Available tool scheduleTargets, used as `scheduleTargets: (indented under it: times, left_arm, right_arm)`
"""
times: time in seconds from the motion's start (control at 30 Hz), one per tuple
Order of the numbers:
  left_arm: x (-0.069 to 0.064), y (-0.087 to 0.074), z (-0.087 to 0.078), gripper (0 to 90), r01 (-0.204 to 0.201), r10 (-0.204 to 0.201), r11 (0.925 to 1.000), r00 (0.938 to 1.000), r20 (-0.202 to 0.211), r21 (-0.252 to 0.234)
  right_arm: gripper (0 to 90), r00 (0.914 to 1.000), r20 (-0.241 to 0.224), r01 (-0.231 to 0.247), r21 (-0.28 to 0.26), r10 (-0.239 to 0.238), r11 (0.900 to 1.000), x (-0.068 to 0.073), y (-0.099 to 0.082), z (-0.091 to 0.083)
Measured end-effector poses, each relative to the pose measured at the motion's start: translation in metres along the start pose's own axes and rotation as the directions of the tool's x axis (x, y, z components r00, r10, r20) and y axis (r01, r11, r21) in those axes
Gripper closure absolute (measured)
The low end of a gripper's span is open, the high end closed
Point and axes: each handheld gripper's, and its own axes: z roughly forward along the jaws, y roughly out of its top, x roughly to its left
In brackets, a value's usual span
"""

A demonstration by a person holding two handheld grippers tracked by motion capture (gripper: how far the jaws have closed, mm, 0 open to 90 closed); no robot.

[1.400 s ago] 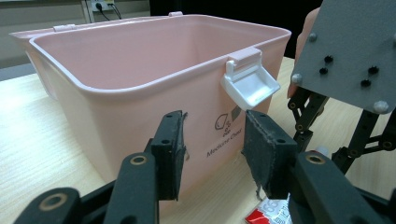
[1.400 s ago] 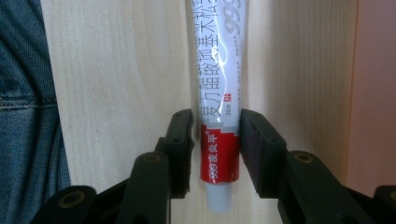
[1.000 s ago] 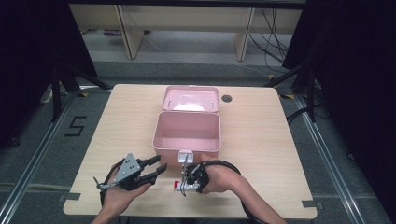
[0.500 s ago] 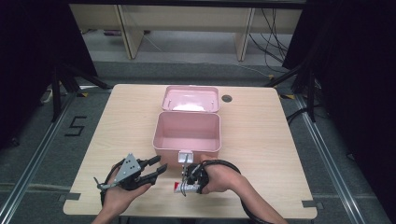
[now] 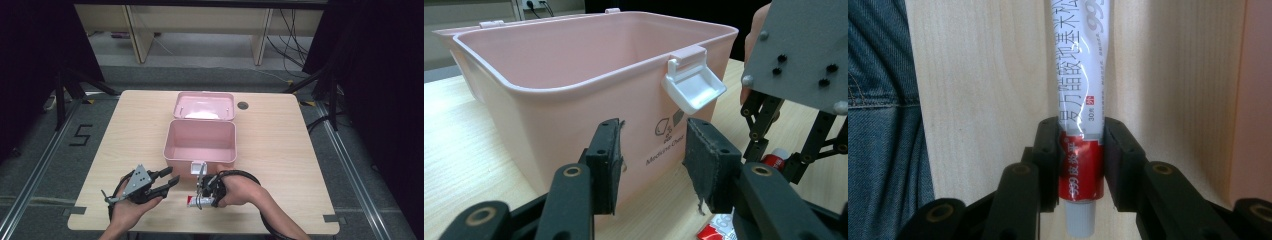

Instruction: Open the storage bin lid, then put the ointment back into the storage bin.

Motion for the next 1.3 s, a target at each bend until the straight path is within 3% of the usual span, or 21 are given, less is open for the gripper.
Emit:
scheduleTargets:
  times: [0.07,0.13,0.2,0.3,0.37,0.6,0.67,1.0,1.07,1.13,1.3]
  left_arm:
    - [0.000,0.000,0.000,57.9,-0.001,0.001,1.0000,1.0000,-0.006,0.010]
    - [0.001,0.000,0.000,57.9,0.001,-0.001,1.0000,1.0000,-0.007,0.008]
    - [0.001,0.001,0.001,57.9,0.000,0.000,0.9999,1.0000,-0.007,0.010]
    - [0.001,0.002,0.002,57.9,-0.003,0.003,1.0000,1.0000,-0.005,0.008]
    - [0.000,0.002,0.004,57.9,0.001,-0.001,1.0000,1.0000,0.005,-0.004]
    - [0.000,0.003,0.004,58.0,-0.007,0.007,1.0000,1.0000,0.006,0.003]
    - [0.001,0.004,0.003,57.9,-0.007,0.007,0.9999,1.0000,-0.003,0.010]
    - [0.002,0.006,0.004,58.0,-0.002,0.002,1.0000,0.9999,-0.015,-0.001]
    - [0.002,0.006,0.007,58.1,-0.002,0.002,0.9999,0.9999,-0.010,-0.010]
    - [0.002,0.007,0.007,58.0,-0.006,0.006,1.0000,0.9999,-0.011,-0.001]
    - [0.000,0.008,0.008,58.1,-0.006,0.006,1.0000,1.0000,-0.008,0.001]
  right_arm:
    - [71.4,1.0000,0.004,-0.004,0.006,0.004,1.0000,0.000,0.000,-0.002]
    - [71.4,0.9982,0.022,0.056,-0.031,-0.055,0.9980,-0.004,-0.001,-0.003]
    - [71.4,0.9998,0.008,0.016,-0.023,-0.016,0.9996,0.000,-0.002,-0.006]
    - [71.4,0.9974,0.011,0.072,-0.048,-0.072,0.9963,-0.004,-0.004,-0.006]
    - [71.4,0.9999,0.013,0.008,-0.022,-0.008,0.9997,0.000,-0.005,-0.009]
    - [71.4,0.9980,0.025,0.060,-0.050,-0.059,0.9969,-0.005,-0.006,-0.011]
    - [71.4,0.9988,0.026,0.042,-0.051,-0.041,0.9978,-0.005,-0.007,-0.012]
    - [71.5,0.9990,0.015,0.043,-0.067,-0.042,0.9968,-0.006,-0.010,-0.022]
    - [71.4,1.0000,0.009,-0.001,-0.053,0.002,0.9986,-0.004,-0.012,-0.025]
    - [71.5,0.9995,0.007,0.030,-0.069,-0.030,0.9972,-0.007,-0.013,-0.027]
    - [71.5,0.9999,0.017,0.002,-0.076,0.000,0.9971,-0.008,-0.017,-0.036]
